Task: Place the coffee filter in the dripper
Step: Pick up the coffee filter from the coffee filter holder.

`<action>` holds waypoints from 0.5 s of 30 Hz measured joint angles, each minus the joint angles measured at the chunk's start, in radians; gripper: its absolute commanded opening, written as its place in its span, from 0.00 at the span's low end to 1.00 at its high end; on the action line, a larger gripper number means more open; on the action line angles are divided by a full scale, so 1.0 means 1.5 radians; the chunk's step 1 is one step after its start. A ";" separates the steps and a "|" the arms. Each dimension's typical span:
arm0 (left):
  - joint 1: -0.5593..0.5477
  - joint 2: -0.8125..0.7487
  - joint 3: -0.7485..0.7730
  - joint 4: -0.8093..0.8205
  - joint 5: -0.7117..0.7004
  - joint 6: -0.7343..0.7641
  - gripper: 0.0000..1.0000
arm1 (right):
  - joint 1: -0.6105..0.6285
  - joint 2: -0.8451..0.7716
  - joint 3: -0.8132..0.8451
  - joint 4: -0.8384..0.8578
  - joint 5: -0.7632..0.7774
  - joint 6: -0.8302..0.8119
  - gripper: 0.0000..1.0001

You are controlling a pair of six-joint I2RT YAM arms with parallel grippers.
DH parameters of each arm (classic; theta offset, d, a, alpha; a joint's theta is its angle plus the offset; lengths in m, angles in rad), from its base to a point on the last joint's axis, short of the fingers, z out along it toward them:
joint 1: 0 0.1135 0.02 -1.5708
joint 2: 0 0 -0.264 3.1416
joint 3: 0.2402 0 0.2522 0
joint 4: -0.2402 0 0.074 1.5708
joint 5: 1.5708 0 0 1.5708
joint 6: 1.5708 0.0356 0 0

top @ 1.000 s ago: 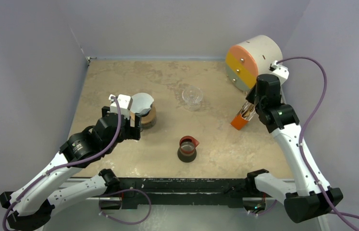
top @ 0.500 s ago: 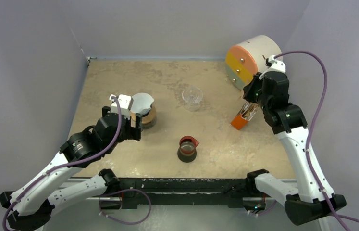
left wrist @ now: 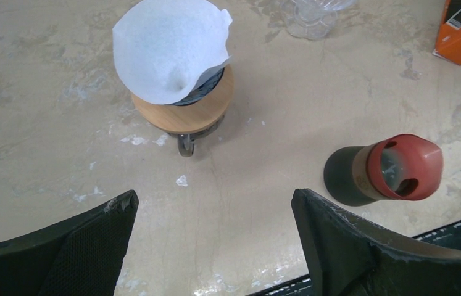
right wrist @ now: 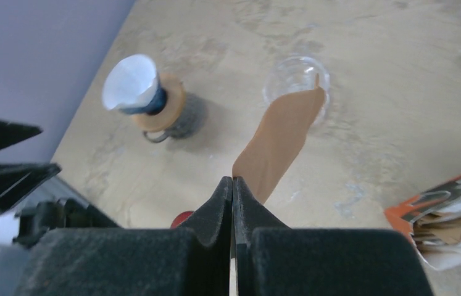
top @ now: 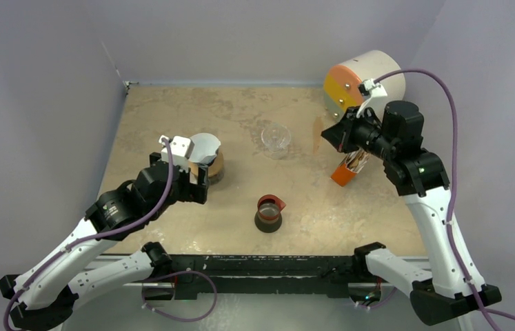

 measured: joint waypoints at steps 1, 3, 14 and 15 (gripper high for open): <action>0.000 0.000 0.001 0.001 0.009 -0.001 0.95 | 0.002 0.000 0.000 -0.001 -0.030 -0.008 0.00; 0.000 0.002 0.009 0.000 0.030 -0.009 0.95 | 0.007 0.000 0.000 -0.001 -0.071 -0.020 0.00; 0.000 -0.001 0.061 0.002 0.167 -0.102 0.92 | 0.149 -0.033 -0.036 0.037 -0.240 -0.077 0.00; 0.000 -0.005 0.060 0.007 0.182 -0.115 0.92 | 0.156 -0.037 -0.043 0.044 -0.248 -0.077 0.00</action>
